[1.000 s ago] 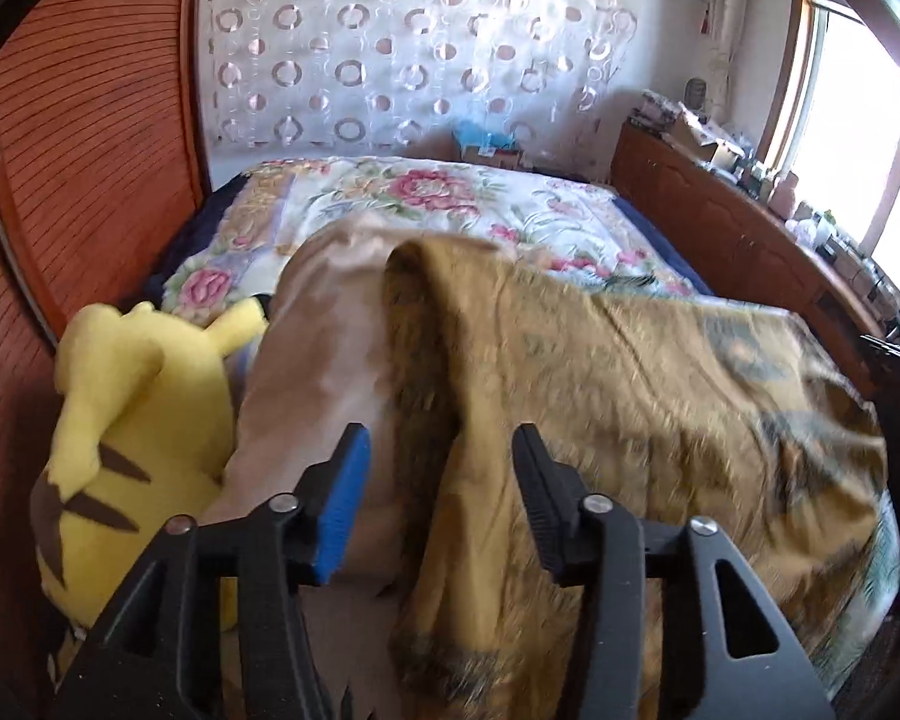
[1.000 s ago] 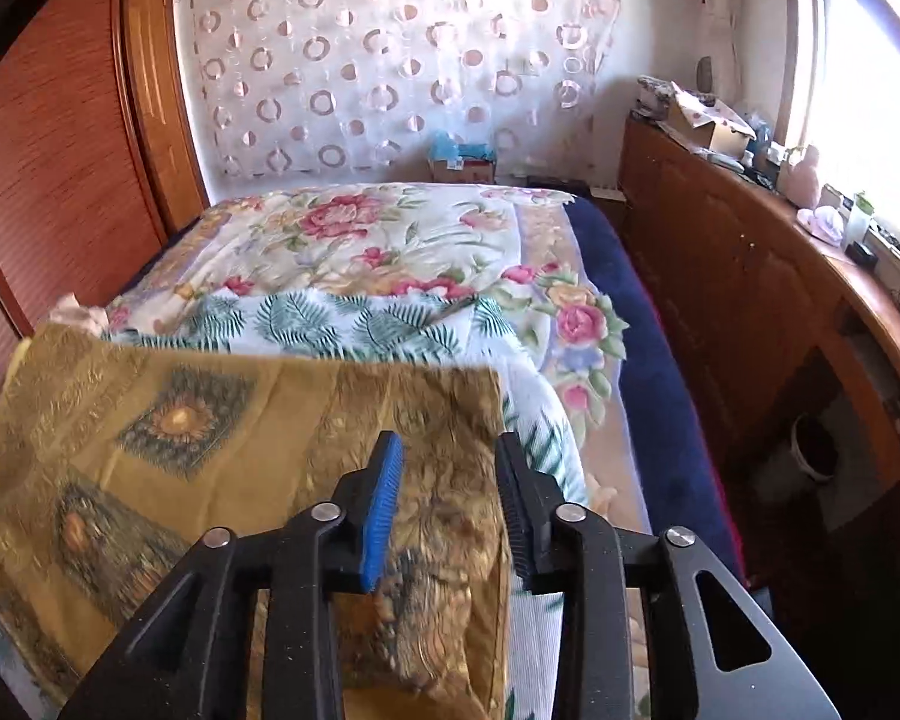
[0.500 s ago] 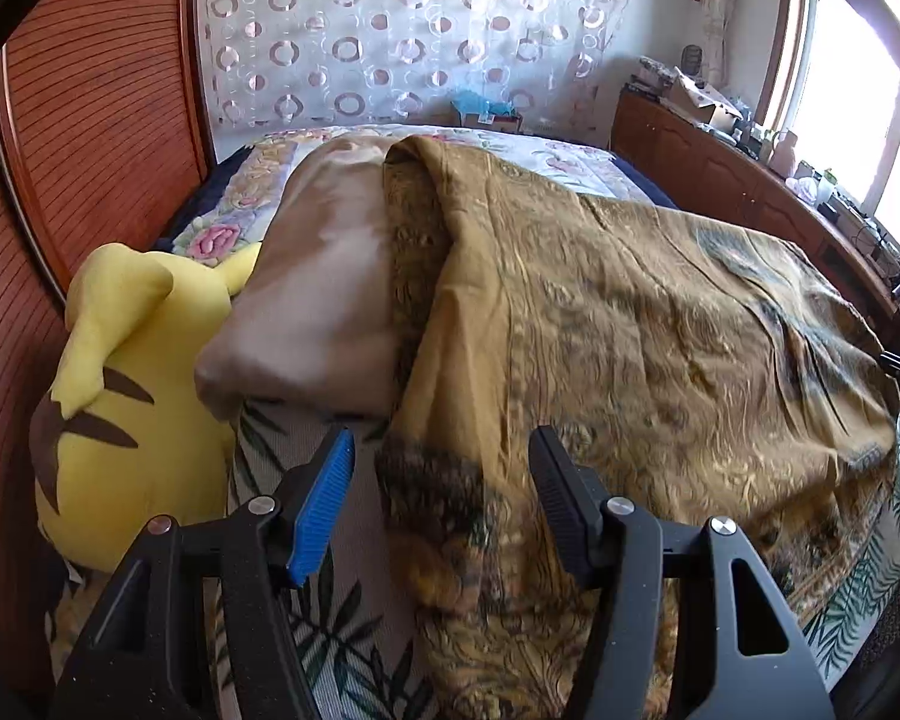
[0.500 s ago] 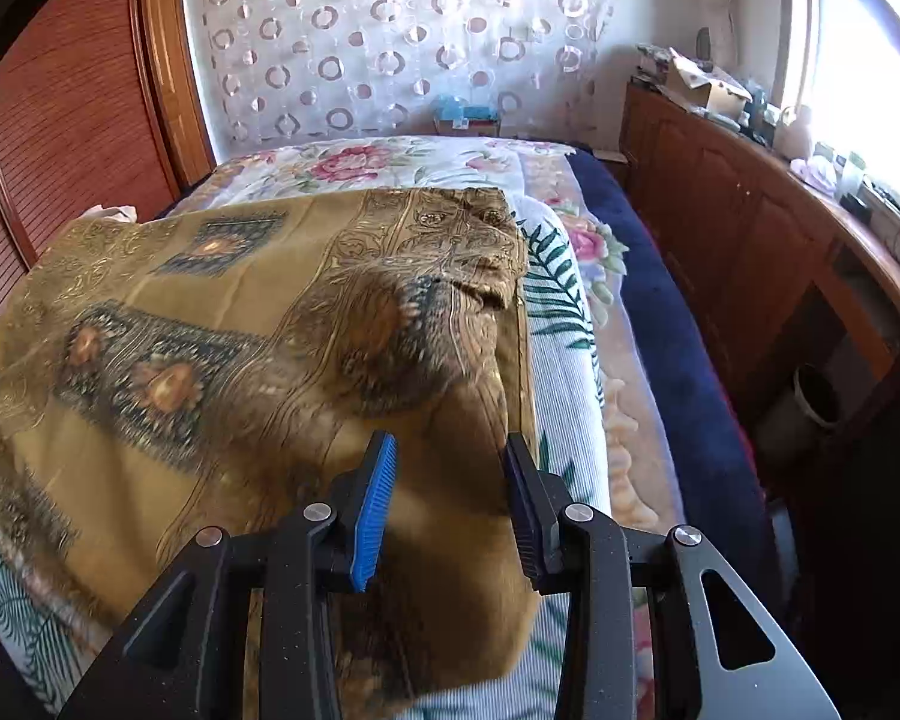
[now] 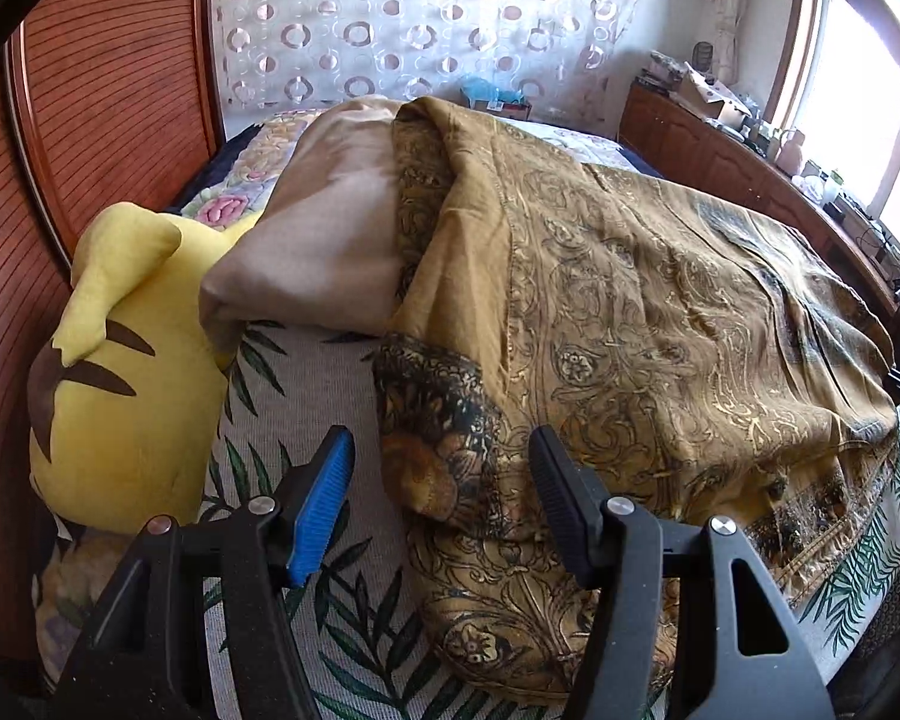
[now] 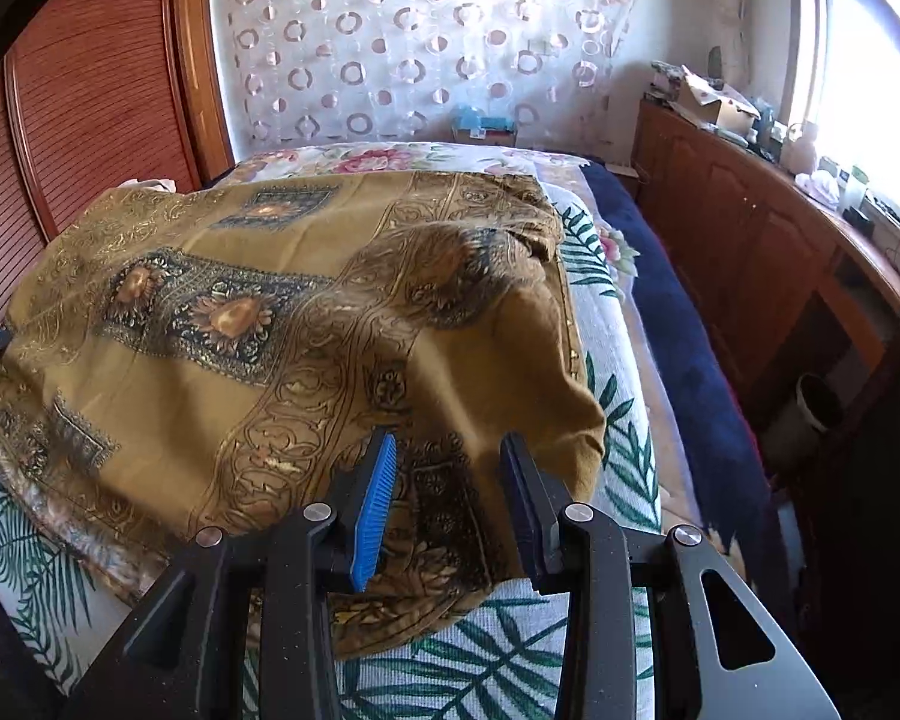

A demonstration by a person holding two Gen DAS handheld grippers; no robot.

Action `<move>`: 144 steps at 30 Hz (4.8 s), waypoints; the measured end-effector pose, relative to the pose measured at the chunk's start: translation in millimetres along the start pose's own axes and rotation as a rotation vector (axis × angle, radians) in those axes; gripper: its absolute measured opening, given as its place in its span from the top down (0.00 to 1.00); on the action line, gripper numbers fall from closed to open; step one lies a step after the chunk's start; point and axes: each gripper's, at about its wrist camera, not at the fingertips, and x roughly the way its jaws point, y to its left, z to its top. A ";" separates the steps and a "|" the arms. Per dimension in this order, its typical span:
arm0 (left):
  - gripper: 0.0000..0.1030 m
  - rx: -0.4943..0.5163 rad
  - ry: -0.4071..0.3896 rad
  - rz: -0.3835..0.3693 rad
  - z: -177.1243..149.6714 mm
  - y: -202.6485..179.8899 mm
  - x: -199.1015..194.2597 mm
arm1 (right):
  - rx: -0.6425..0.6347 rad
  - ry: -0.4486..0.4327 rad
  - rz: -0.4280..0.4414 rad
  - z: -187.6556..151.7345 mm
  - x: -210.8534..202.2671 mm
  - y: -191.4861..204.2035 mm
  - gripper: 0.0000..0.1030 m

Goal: Fold small clothes

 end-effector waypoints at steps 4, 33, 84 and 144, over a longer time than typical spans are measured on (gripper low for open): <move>0.40 -0.012 0.004 -0.002 -1.6 3.4 3.2 | 0.014 -0.025 0.001 -3.5 -6.8 -0.2 0.64; 0.95 0.003 -0.139 -0.138 11.8 -35.6 -39.7 | 0.045 -0.011 0.000 -2.7 0.8 -5.4 0.64; 0.49 0.379 -0.194 -0.297 96.5 -227.5 -58.7 | 0.115 -0.101 0.100 -8.2 -13.3 -3.6 0.58; 0.24 0.186 -0.170 -0.261 46.8 -149.7 -32.4 | -0.100 -0.042 0.052 74.1 18.1 14.8 0.91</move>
